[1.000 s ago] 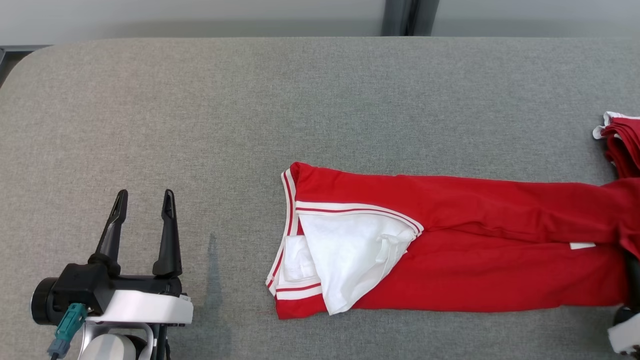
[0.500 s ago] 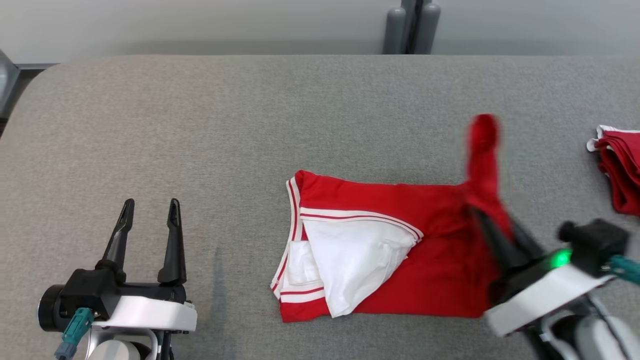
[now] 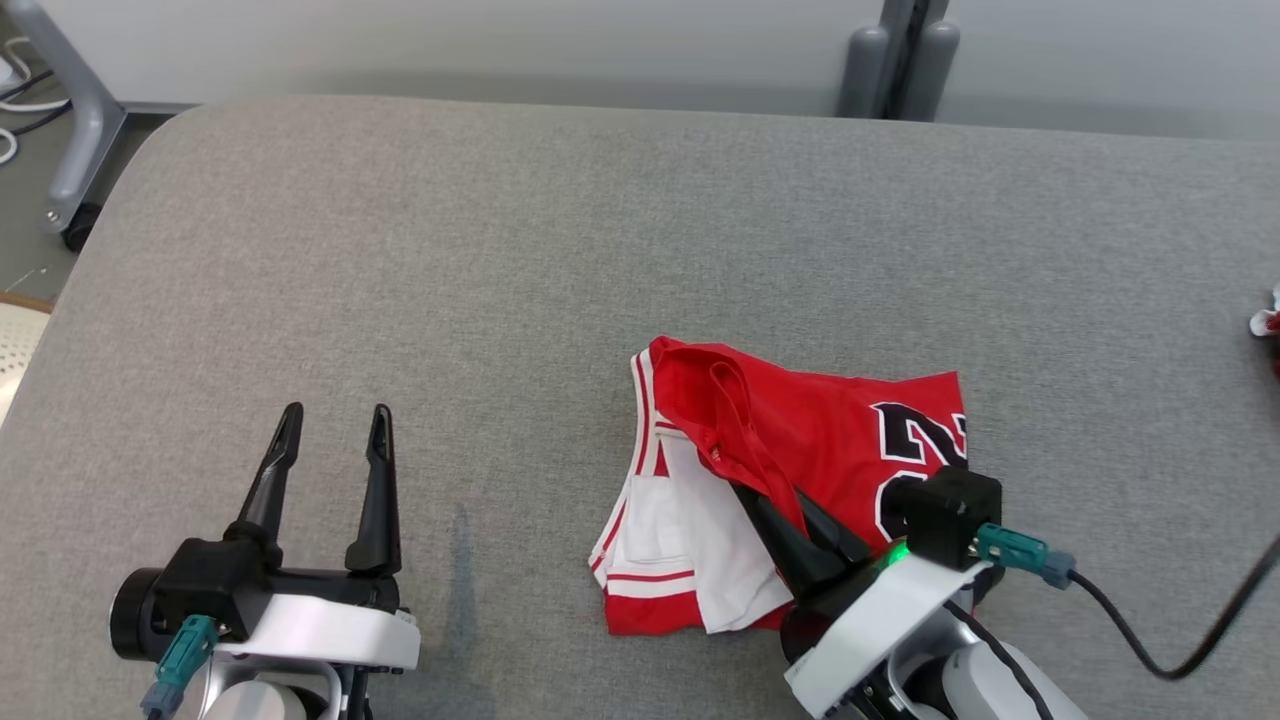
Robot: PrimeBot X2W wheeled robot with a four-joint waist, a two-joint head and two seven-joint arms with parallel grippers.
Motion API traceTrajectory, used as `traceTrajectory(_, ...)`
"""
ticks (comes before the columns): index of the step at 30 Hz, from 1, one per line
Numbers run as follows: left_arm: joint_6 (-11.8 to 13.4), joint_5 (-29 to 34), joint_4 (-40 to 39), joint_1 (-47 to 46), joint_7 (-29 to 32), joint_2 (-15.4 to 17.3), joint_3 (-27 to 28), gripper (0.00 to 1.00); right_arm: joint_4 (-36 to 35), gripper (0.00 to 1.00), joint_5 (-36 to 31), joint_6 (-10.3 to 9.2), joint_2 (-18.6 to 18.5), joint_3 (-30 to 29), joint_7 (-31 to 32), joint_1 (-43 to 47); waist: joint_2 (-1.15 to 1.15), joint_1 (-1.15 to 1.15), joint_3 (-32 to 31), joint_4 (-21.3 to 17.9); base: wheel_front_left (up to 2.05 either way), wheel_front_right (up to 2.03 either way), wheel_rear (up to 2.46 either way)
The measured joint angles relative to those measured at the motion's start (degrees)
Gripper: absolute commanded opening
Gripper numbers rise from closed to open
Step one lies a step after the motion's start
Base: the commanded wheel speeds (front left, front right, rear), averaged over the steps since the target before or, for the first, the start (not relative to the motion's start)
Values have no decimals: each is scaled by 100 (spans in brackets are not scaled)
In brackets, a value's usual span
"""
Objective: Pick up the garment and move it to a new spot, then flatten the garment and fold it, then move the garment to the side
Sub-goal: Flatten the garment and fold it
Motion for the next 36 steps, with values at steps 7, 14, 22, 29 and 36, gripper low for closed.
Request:
traceTrajectory(7, -47, 70, 63, -107, 0, -69, -48, 100, 949, 100, 83, 1, 96, 107, -474, -433, 0, 0, 177, 140, 0, 0, 0)
traceTrajectory(14, -58, 120, 99, -194, 0, -132, -11, 100, 1134, 100, 254, 1, 122, 212, -948, -743, 0, 0, 299, 118, 0, 0, 0)
traceTrajectory(22, -101, 179, 133, -225, 0, -162, 80, 100, 915, 100, 121, 0, -48, -331, -1327, -910, 0, 0, 285, 2, 0, 0, 0)
traceTrajectory(29, -107, 221, 133, -210, 0, -171, 178, 100, 423, 100, -553, 1, -422, -1603, -1426, -537, 0, 0, 229, -160, 0, 0, 0)
traceTrajectory(36, -90, 227, 99, -107, 0, -157, 303, 100, 122, 100, -1090, 1, -644, -2729, -1336, 240, 0, 0, 107, -332, 0, 0, 0)
